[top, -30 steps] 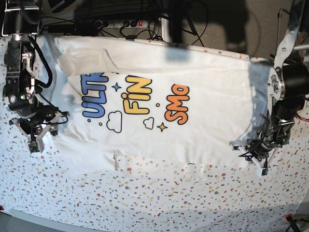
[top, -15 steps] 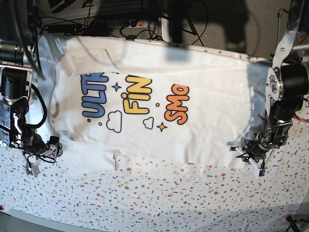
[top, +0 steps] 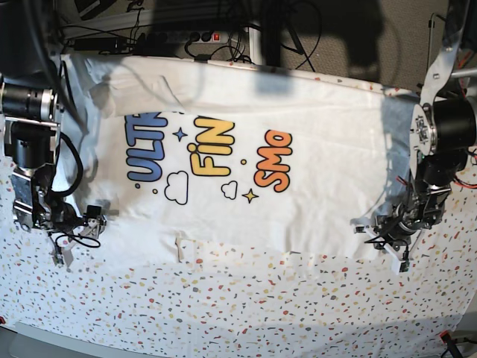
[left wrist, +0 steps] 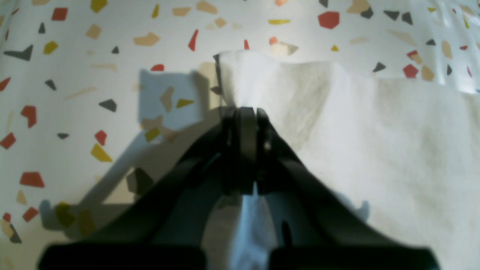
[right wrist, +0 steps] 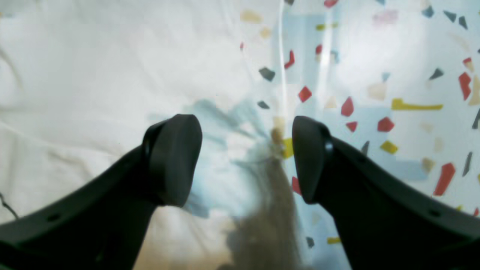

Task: Fold the T-shirt properly
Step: 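Grasp the hem corners with both grippers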

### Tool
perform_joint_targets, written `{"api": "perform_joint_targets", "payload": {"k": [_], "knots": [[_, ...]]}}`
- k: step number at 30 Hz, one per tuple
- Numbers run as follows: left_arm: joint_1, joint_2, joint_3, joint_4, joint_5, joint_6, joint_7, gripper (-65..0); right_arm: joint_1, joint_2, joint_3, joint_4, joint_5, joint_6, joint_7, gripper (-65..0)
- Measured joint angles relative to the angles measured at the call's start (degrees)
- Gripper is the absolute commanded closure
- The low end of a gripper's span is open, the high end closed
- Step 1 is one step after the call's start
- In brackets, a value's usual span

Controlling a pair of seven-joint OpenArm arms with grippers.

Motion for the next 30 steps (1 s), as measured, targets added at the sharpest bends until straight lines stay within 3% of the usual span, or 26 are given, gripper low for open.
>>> {"api": "perform_joint_targets", "payload": {"k": [6,11,16,21,22,30], "knots": [[0.0,0.0,0.0,0.0,0.0,0.0,0.0,0.0,0.1,-0.2,0.0,-1.7,-3.4,-0.7,1.9,-40.1],[0.0,0.0,0.0,0.0,0.0,0.0,0.0,0.0,0.0,-0.2,0.0,-1.7,-3.0,-0.7,-2.0,-29.1],[0.0,0.0,0.0,0.0,0.0,0.0,0.0,0.0,0.2,-0.2,0.0,-1.7,-3.0,-2.7,-5.7,-24.8],[0.0,0.0,0.0,0.0,0.0,0.0,0.6,0.0,0.0,-0.2,0.0,-1.6,-2.9,-3.7,-6.3,-1.6],[0.0,0.0,0.0,0.0,0.0,0.0,0.7,0.0,0.0,-0.2,0.0,-1.6,-2.9,-3.7,-5.7,0.0],[0.0,0.0,0.0,0.0,-5.0,0.2,1.4,0.0,0.3,-0.2,0.0,-1.6,-3.0,-3.7,-3.1,0.0]]}}
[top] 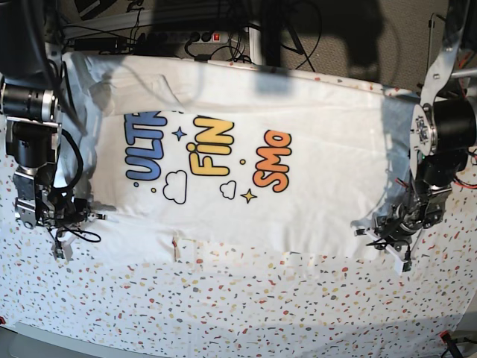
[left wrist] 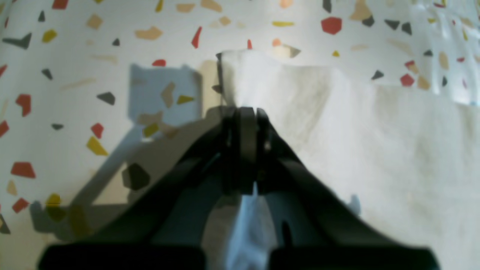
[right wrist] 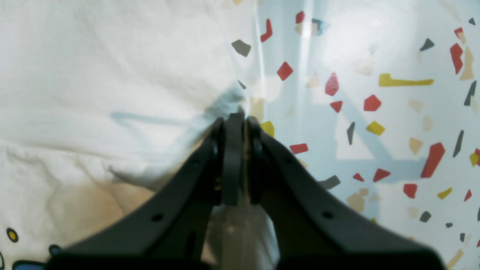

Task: Fold the T-shirt properly
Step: 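Grasp the hem corners with both grippers, then lift the hem with both grippers and fold it over onto the collar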

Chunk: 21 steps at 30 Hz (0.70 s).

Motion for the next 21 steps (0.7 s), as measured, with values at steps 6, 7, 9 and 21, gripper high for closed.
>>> {"api": "perform_joint_targets", "payload": {"k": [6,7,9,21], "knots": [[-0.4,0.1,0.0,0.6,-1.2,0.0,1.6,0.0,2.6,0.0,0.0,1.3,-3.6,8.8,-0.6,0.0],[-0.5,0.1,0.0,0.7,-1.2,-0.2,1.7,0.0,2.7,0.0,0.0,2.6,-3.7,9.5,-0.6,0.0],[-0.5,0.0,0.0,0.8,-2.4,-0.2,2.0,0.0,2.8,0.0,0.0,4.7,-3.4,10.1,-2.4,0.0],[1.1,-2.7,0.0,0.8,-10.8,-8.9,3.6,0.0,-11.0,-0.2,3.1,24.0,-2.1,10.5,-4.2,0.0]]}}
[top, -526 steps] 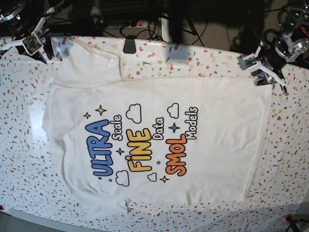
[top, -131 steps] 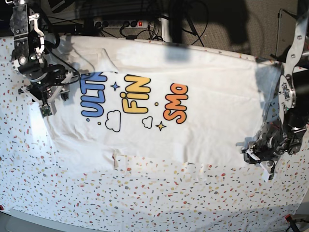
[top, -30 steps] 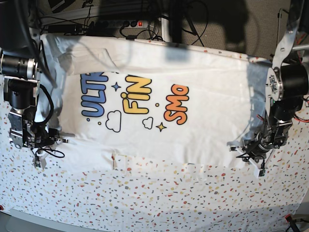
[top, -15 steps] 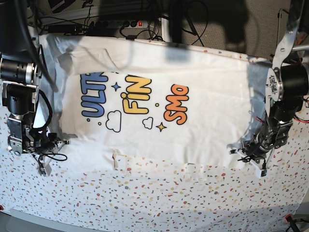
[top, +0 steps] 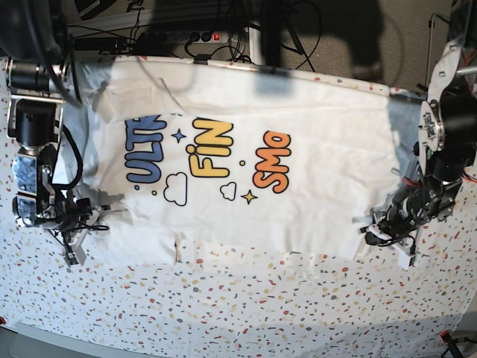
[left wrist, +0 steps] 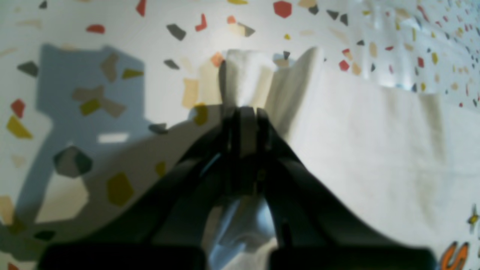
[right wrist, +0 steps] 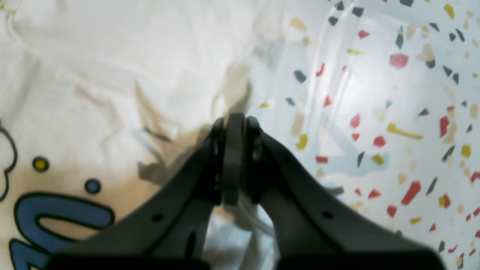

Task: Fold the T-shirt properly
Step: 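Lift the hem with both grippers and fold it over onto the collar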

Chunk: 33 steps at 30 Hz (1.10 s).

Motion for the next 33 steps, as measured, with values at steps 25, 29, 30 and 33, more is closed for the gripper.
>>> {"api": "perform_joint_targets", "payload": {"k": [25,29,30,33], "knots": [[28.1,-2.8,0.3,51.3,-8.8,9.5,3.5,0.0,-22.2,-0.3,11.3,33.2,9.1,0.1,-2.0,0.0],[32.7,-6.6,0.2,60.7,-11.8,12.5,4.9,0.0,-25.7,-0.3,15.0,37.7,13.4,0.2,-2.1,0.0],[33.7,-7.3,0.2,62.3,-12.7,13.2,6.0,0.0,-26.6,-0.3,16.1,38.8,13.8,0.2,-2.2,0.0],[35.7,-9.3,0.3,65.8,-14.7,14.6,9.9,0.0,-29.7,-0.3,18.2,41.3,14.2,0.2,-2.2,0.0]]}}
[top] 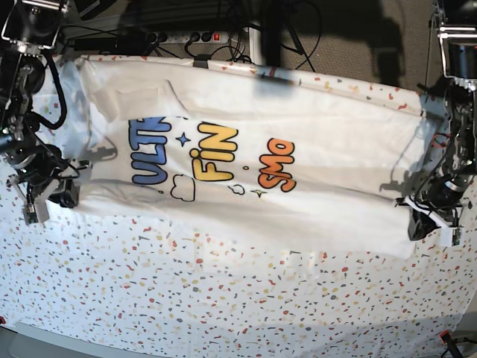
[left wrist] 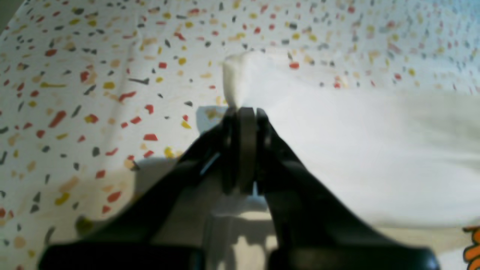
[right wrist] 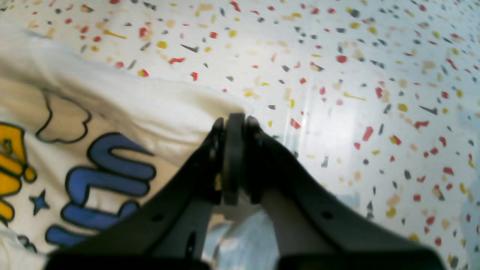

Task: Fold the T-shirt properly
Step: 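Lift the hem with both grippers and fold it over onto the collar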

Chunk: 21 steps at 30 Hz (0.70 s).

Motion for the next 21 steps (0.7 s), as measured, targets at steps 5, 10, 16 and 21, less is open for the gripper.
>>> {"api": "perform_joint_targets", "payload": {"k": [5,10,16,21], "knots": [[3.8,-3.7,0.0,4.5,-0.5,1.9,1.6,0.0,-7.3,-0.2,0.9,3.6,0.1,0.0,2.2,0.0],[9.6,-5.9,0.1,8.8,-0.5,2.6,3.5,0.0,-14.0,-0.2,1.2,5.6,0.5,0.0,5.5,0.0],[15.0,-6.4,-3.0,11.7,-0.5,2.4,3.7,0.0,-20.9,-0.2,1.2,6.5,0.5,-2.1,9.3,0.0],[19.1,-6.4,-3.9,11.8,-0.5,2.4,4.7,0.0,-25.5,-0.2,1.2,6.5,0.5,-2.8,11.6,0.0]]}}
